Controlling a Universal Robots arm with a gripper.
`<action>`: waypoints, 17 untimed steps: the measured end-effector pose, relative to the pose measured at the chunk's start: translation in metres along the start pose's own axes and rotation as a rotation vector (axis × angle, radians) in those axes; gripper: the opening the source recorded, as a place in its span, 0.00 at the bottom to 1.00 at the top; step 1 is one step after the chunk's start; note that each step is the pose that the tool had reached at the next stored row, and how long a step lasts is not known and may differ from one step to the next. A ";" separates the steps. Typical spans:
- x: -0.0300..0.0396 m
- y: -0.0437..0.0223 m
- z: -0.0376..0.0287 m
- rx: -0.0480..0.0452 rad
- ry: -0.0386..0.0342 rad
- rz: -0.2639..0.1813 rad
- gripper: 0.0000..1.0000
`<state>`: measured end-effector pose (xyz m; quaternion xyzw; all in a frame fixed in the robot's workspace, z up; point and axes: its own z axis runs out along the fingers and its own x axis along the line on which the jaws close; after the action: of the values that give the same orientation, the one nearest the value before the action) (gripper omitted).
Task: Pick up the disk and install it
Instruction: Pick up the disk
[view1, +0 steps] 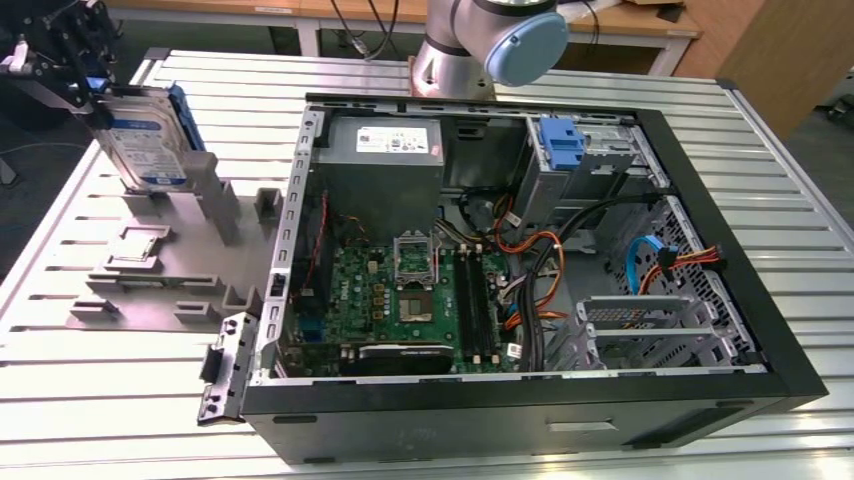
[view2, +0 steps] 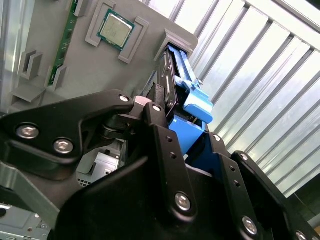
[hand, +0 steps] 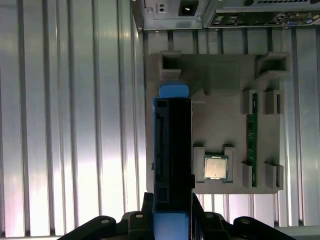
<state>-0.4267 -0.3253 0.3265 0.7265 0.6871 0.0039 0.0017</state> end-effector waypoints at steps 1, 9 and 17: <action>0.0000 0.0000 -0.0004 -0.0001 0.0001 0.000 0.37; 0.0000 0.0001 -0.0046 -0.0003 0.0002 0.000 0.37; 0.0001 0.0001 -0.0077 -0.0001 0.0001 0.000 0.37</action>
<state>-0.4267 -0.3253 0.3342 0.7265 0.6871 0.0039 0.0017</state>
